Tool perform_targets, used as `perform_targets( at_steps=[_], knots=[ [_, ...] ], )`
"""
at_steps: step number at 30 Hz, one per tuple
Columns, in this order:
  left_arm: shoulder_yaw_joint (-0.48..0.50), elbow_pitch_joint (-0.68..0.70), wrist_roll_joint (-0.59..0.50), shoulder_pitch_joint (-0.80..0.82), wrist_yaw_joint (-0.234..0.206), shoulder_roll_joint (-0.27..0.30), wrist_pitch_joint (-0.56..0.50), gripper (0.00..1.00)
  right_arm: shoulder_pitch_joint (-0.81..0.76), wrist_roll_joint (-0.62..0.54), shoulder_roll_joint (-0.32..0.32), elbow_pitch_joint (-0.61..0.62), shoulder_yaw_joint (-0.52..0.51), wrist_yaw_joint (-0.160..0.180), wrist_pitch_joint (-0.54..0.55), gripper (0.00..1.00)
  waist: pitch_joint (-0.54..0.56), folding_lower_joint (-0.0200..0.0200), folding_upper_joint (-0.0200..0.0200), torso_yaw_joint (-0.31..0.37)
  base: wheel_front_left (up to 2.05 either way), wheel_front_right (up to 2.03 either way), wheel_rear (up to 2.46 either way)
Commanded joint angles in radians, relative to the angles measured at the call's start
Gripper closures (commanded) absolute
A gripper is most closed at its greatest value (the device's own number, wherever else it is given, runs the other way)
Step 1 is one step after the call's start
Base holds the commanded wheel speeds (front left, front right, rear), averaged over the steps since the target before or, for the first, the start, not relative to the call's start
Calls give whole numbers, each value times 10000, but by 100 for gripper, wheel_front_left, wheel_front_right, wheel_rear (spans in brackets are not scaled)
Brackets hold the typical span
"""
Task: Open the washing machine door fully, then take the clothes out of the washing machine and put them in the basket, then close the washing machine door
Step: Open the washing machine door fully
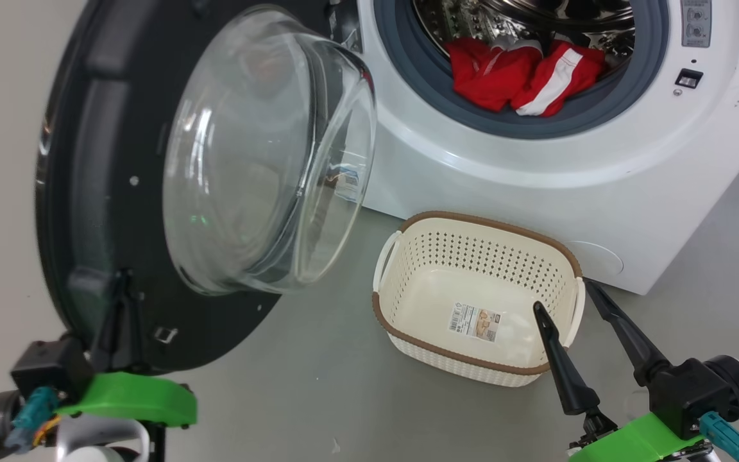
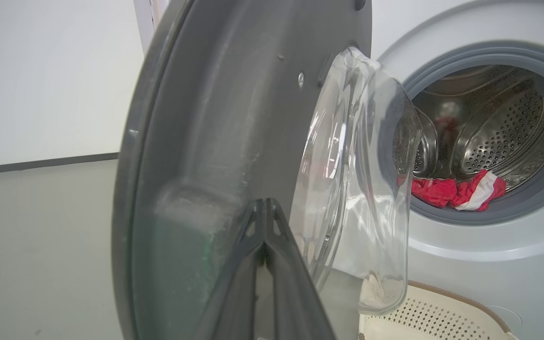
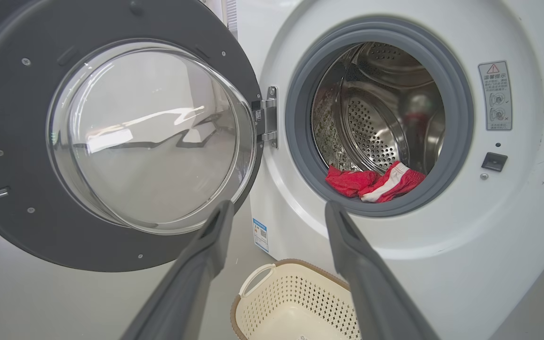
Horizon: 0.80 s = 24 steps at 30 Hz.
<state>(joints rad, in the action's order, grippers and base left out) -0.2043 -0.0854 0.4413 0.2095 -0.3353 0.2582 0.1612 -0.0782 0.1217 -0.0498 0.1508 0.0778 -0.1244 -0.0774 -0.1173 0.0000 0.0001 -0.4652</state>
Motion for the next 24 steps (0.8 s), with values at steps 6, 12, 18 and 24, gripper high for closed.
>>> perform_targets(
  at_steps=[6,12,18,24],
  knots=[
    [1104,-136,267,562,-214,718,232,100,308,-163,-5,508,197,-63,170,0,-234,0,-1,99,0,0,0],
    [1425,-456,515,800,-122,826,371,100,399,-314,-5,660,153,-63,315,0,-446,0,-1,128,0,0,0],
    [1692,-904,705,1184,-2,941,528,100,502,-465,-5,815,154,-63,469,0,-698,0,-1,167,0,0,0],
    [2058,-1607,922,1612,146,1153,667,100,563,-541,-5,890,204,-63,595,0,-854,0,-1,254,0,0,0]
  ],
)
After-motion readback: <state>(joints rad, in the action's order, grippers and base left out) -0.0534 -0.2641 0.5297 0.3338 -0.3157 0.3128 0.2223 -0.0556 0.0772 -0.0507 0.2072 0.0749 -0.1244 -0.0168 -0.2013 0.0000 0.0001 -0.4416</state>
